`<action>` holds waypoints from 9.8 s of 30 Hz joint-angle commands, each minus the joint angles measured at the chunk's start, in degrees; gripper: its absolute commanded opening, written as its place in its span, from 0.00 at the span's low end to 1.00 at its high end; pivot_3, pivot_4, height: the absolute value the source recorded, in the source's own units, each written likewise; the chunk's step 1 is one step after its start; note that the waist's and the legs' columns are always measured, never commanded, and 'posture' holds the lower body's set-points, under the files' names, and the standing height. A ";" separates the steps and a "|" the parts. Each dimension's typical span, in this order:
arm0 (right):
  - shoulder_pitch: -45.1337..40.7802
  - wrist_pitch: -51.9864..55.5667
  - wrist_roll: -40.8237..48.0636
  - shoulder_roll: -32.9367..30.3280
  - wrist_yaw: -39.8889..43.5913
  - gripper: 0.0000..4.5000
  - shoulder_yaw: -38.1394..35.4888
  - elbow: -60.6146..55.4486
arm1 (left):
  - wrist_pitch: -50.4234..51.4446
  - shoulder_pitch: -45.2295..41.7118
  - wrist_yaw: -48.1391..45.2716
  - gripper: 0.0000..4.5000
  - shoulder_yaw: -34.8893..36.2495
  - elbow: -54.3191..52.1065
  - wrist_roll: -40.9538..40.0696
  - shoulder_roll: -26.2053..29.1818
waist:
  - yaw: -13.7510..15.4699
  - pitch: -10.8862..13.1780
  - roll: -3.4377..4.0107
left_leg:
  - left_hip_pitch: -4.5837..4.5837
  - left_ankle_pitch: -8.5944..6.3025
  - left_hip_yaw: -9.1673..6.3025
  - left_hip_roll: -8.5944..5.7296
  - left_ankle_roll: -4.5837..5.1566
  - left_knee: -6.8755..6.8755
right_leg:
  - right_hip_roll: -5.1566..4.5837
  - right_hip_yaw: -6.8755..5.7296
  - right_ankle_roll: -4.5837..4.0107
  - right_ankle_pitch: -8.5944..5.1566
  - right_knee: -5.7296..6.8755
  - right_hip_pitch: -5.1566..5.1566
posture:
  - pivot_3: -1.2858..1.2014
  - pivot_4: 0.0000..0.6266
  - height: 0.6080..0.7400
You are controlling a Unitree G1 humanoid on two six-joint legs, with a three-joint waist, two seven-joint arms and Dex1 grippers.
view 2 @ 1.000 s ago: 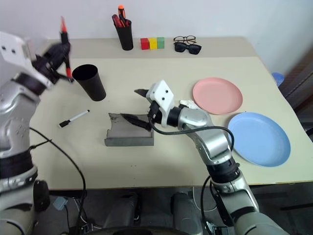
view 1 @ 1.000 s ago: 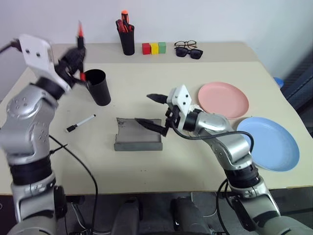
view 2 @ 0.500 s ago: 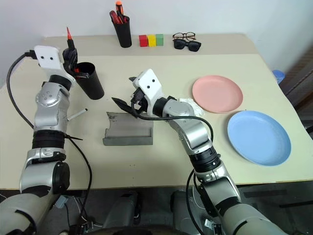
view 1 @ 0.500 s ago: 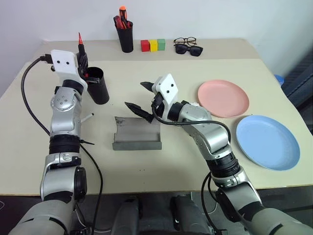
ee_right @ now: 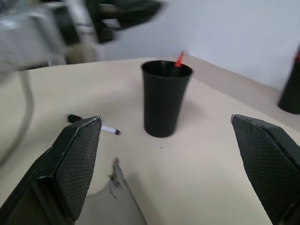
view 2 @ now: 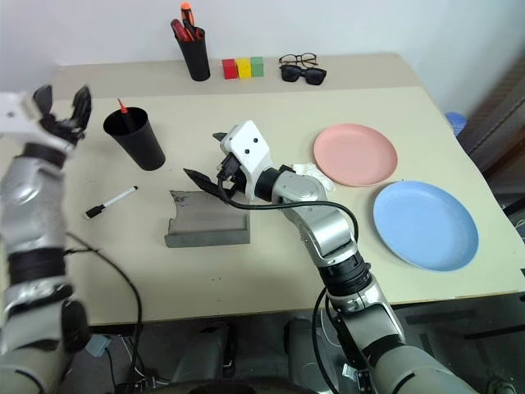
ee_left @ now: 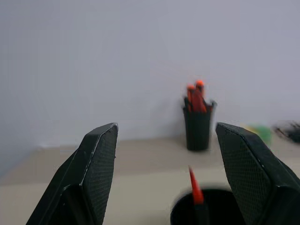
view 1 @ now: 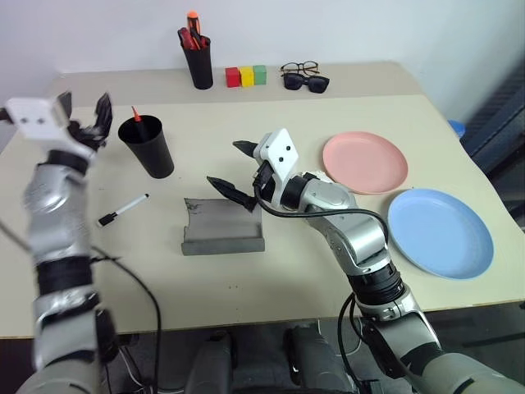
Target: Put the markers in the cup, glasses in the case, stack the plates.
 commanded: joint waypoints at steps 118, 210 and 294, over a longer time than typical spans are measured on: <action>7.78 9.58 0.01 -30.17 14.26 1.00 -5.73 -7.38 | 15.05 -4.01 -46.71 0.43 -39.91 -9.53 12.99 9.49 | 1.10 -0.04 -0.13 | 0.41 -0.02 -0.08 0.00 0.05 0.15 | 0.15 -0.06 -0.06 -0.03 -0.09 0.66 | 0.52 0.24 1.00; -10.38 2.44 -14.53 -11.95 16.87 0.77 8.15 3.28 | 22.15 16.16 -24.82 0.22 -9.03 -20.29 -0.64 9.96 | 1.33 -0.12 -0.20 | 0.42 -0.04 -0.12 -0.05 0.07 0.01 | -0.14 -0.17 -0.06 -0.02 -0.11 0.60 | 0.52 0.24 1.00; 53.89 11.03 -18.17 -46.47 23.28 0.00 -46.97 -33.95 | 16.19 -3.30 -34.35 0.11 -32.36 -12.98 2.77 -6.35 | 3.89 -0.16 0.01 | 0.42 -0.17 -0.03 -0.03 0.31 0.63 | 0.17 -0.13 -0.03 -0.04 -0.26 1.13 | 0.52 0.24 1.00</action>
